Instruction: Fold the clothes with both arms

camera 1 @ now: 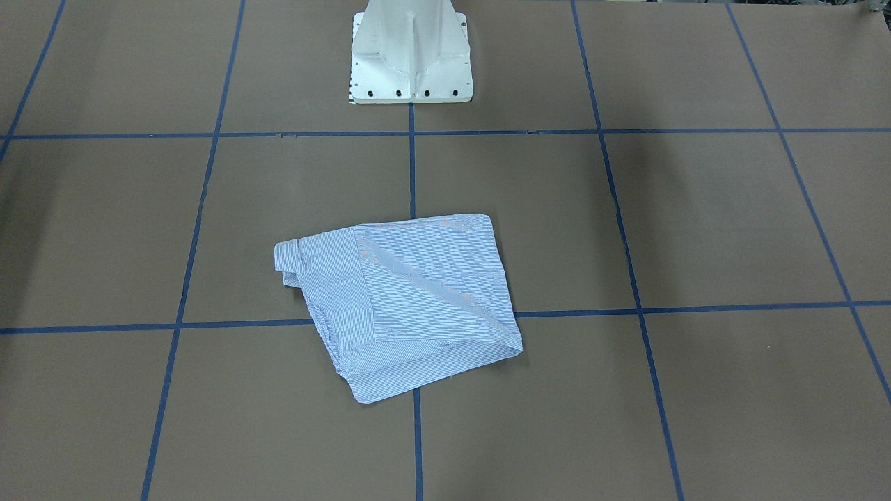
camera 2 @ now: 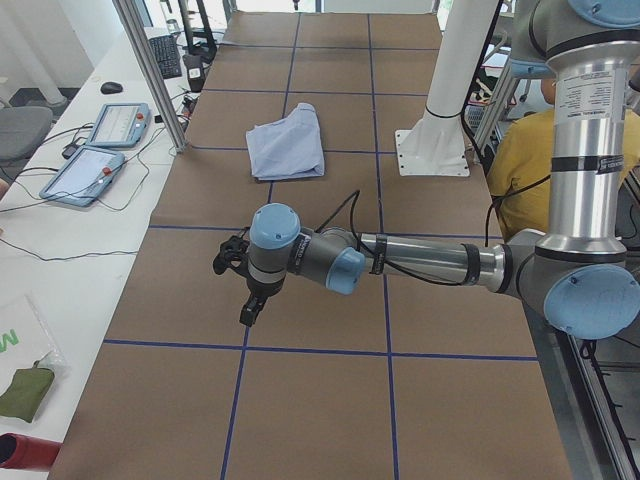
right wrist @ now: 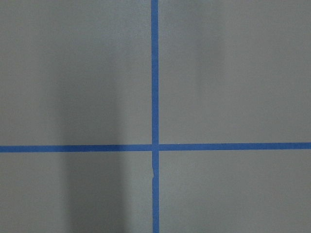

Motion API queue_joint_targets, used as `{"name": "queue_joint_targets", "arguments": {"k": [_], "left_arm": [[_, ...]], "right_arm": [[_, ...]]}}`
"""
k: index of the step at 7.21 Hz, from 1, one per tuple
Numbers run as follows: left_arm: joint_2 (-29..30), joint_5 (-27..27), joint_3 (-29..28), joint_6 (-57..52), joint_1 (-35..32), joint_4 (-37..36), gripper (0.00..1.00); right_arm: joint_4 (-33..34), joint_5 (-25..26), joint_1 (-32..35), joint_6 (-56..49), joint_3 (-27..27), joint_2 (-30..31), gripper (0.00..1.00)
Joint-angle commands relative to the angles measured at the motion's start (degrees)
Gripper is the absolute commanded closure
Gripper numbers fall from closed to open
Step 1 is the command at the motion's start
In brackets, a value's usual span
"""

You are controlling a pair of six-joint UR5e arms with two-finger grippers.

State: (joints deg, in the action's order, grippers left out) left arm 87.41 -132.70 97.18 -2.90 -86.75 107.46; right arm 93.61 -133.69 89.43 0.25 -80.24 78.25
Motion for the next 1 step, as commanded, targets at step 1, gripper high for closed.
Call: {"name": "queue_joint_targets", "arguments": {"k": [1], "left_arm": [[0.04,-0.01,0.56,0.00,0.00,0.03,0.00]], "right_arm": [[-0.01,-0.25,0.04,-0.07,-1.74,-0.03,0.00]]}}
